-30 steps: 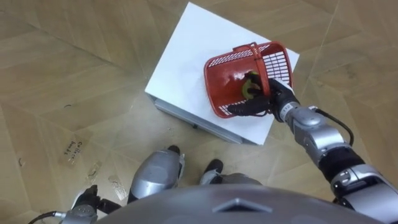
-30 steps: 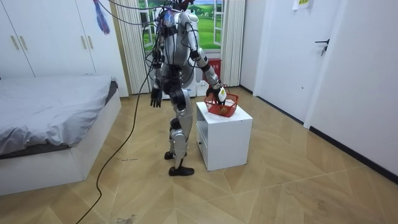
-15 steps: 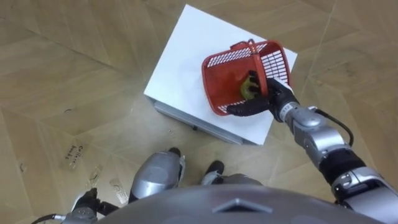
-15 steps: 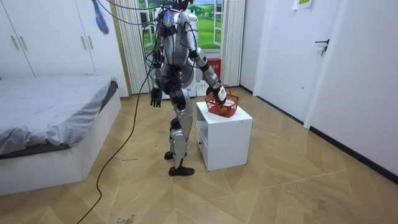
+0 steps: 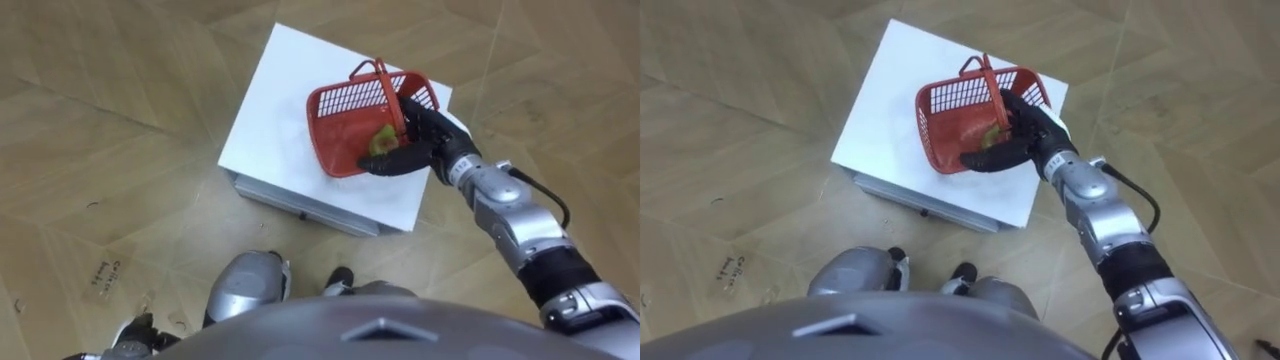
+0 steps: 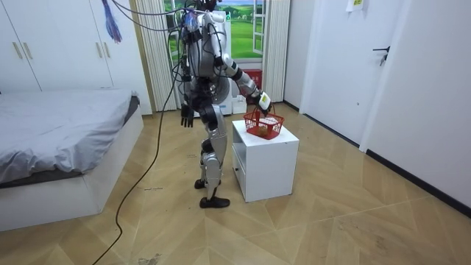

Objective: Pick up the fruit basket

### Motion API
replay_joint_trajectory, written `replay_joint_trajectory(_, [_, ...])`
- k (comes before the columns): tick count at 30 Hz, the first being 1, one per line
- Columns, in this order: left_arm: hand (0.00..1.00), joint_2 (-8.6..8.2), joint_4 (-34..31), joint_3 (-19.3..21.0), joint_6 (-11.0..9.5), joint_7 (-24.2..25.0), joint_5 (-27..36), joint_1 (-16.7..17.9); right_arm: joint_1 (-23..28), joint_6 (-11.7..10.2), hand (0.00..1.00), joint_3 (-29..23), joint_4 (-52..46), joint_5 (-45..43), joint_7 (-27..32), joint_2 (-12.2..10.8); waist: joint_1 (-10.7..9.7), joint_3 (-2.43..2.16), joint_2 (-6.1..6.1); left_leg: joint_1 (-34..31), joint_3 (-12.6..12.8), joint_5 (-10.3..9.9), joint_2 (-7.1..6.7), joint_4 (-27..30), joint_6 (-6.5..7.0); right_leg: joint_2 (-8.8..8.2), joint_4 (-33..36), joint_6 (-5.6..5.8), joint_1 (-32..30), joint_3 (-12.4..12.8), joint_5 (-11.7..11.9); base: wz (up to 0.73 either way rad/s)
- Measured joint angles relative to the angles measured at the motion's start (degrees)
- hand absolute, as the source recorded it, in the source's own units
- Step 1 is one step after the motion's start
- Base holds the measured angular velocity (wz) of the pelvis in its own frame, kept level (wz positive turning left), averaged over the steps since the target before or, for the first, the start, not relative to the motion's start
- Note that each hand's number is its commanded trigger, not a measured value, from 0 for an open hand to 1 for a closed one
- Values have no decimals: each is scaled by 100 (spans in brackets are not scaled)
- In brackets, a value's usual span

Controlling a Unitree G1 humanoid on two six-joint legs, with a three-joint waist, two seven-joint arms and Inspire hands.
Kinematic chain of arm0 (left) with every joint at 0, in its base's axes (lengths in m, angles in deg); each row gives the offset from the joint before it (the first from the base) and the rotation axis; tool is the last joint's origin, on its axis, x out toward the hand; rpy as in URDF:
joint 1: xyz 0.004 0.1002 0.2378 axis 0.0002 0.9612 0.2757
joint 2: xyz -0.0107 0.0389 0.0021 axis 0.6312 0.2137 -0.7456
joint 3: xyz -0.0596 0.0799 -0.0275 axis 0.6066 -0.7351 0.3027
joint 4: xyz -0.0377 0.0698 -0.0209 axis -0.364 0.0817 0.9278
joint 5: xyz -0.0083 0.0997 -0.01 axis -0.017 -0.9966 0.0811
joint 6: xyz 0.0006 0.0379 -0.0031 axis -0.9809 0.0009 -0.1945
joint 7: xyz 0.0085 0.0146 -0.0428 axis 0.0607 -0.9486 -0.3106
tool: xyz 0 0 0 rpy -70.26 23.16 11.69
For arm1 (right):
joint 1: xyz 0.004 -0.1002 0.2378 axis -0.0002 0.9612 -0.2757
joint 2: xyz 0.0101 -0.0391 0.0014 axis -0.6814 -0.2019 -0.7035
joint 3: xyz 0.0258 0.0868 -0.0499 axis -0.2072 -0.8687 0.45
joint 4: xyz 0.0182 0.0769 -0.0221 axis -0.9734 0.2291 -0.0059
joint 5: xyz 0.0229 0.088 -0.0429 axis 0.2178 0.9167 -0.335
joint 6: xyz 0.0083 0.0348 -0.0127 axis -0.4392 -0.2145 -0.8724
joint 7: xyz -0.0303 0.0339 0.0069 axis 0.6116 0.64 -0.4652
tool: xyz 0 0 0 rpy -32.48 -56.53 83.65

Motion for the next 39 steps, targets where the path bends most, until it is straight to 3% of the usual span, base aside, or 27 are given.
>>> replay_joint_trajectory(16, [0,-2,-17,115,-4,30,0,-28,11,-11,0,-499,-571,-26,142,7,-283,5,8,239,29,2,6,-132,4,21,-66,5,150,125,-2,-2])
replay_joint_trajectory(29, [0,-9,-49,123,13,28,-34,-19,48,-12,0,-654,-571,-210,194,9,-338,-4,33,510,225,2,56,-331,3,57,-115,10,258,264,1,-7])
replay_joint_trajectory(32, [0,-19,-92,123,29,28,-73,-17,276,-27,0,-705,-570,-211,206,16,-350,0,74,618,290,2,71,-404,2,67,-124,10,347,294,1,-8])
replay_joint_trajectory(37, [0,-43,-214,133,33,30,-74,-6,825,-27,0,-861,-571,-278,189,15,-495,-44,197,762,356,2,73,-491,3,74,-197,11,446,333,1,-7])
replay_joint_trajectory(39, [0,-57,-279,217,27,29,-70,11,934,-29,0,-984,-523,-387,233,27,-528,-42,246,837,460,2,89,-552,2,94,-200,11,467,435,1,-22])
